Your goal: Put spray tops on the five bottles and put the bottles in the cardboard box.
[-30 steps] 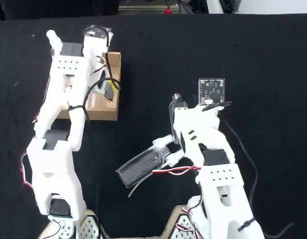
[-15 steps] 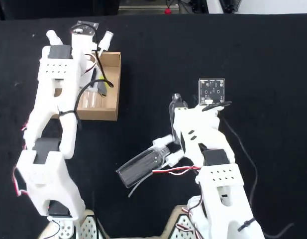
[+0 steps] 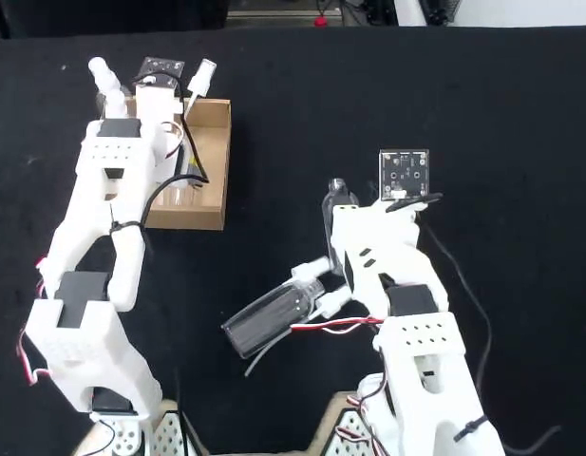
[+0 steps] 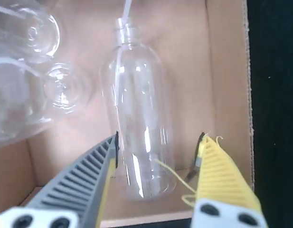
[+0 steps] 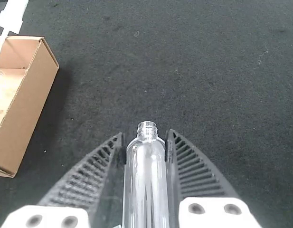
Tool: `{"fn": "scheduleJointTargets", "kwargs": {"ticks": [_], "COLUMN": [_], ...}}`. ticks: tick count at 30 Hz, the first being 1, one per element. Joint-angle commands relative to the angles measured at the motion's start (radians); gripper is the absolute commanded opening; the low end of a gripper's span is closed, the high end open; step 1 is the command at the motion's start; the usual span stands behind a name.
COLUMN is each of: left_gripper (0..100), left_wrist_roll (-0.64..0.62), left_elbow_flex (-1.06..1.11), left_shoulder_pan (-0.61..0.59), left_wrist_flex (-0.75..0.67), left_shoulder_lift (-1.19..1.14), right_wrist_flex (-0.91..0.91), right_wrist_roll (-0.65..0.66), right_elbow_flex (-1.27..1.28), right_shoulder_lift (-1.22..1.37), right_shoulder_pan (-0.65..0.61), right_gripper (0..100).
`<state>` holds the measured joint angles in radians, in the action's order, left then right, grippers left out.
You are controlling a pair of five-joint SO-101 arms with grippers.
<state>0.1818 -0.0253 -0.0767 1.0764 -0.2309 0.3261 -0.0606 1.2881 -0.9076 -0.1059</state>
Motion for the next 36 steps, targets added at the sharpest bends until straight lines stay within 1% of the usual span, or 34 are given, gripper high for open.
{"fn": "scheduleJointTargets", "kwargs": {"ticks": [1,5,9,13,19,23,31,36], "left_gripper": [27,27,27,27,27,27,27,27], "left_wrist_roll": [-0.005,0.003,0.005,0.017,0.011,0.011,0.017,0.017], "left_elbow_flex": [-0.002,-0.002,0.045,0.088,0.088,0.097,0.096,0.07], "left_shoulder_pan": [-0.018,-0.05,-0.07,-0.056,-0.027,-0.028,-0.028,-0.028], "left_wrist_flex": [-0.02,-0.026,-0.087,-0.123,-0.135,-0.176,-0.18,-0.18], "left_shoulder_lift": [0.064,0.057,0.063,0.066,0.057,0.055,0.046,-0.028], "right_wrist_flex": [-0.026,-0.026,-0.026,-0.026,-0.026,-0.026,-0.026,-0.026], "right_wrist_roll": [0.005,0.006,0.006,0.006,0.005,0.006,0.006,0.006], "right_elbow_flex": [-0.073,-0.073,-0.073,-0.073,-0.073,-0.073,-0.073,-0.073], "right_shoulder_lift": [-0.033,-0.033,-0.033,-0.033,-0.033,-0.033,-0.033,-0.033], "right_shoulder_pan": [0.018,0.018,0.018,0.018,0.018,0.018,0.018,0.018], "right_gripper": [14.1,14.1,14.1,14.1,14.1,14.1,14.1,14.1]}}
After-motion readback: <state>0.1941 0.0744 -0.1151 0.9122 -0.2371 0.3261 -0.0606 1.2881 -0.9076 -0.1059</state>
